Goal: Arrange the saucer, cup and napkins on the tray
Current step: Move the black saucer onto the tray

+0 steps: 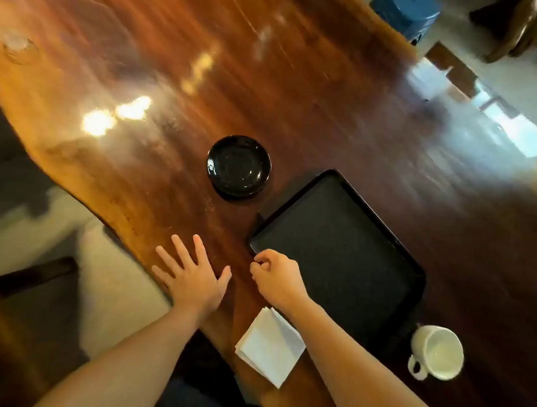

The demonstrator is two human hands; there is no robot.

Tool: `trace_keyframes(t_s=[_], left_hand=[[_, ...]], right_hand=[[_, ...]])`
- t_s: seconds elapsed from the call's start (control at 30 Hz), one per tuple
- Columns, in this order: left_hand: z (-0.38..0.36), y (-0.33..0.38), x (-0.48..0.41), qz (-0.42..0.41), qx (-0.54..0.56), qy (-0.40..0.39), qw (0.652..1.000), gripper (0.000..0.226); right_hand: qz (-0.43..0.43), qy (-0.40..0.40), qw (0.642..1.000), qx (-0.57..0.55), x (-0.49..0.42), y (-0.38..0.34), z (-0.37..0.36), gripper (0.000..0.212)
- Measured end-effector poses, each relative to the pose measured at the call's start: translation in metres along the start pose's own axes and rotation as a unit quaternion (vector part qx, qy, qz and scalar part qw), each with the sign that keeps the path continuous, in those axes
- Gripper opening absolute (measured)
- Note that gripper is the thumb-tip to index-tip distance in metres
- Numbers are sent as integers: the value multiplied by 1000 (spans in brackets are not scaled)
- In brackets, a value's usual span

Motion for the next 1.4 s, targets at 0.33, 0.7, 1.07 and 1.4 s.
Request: trace_keyframes(t_s=[0.33,0.7,1.07,1.4], left_hand=[[-17,5,-11,-1,48,168,985,107],[-22,3,-14,-20,71,237,969,98],[-20,3,-14,-23,70,245,967,95],[-24,2,-15,-3,65,229,971,94]], right_hand=[[-10,29,987,-160,-85,-48,13,28],[-84,-24,831,-550,-135,-91,-16,50],[-52,-60,788,-611,-129,-83,-6,42],[-7,-101,805,-584,-76,-26,19,37]])
Point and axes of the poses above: each hand's wrist, its own x-axis away from the middle knuckle, its own z-axis out of the back of the hand, y = z × x, the point moved 5 cm from there along -x, towards the middle knuckle, and after that the axes turned 10 degrees about -y, right-handed, at the moved point
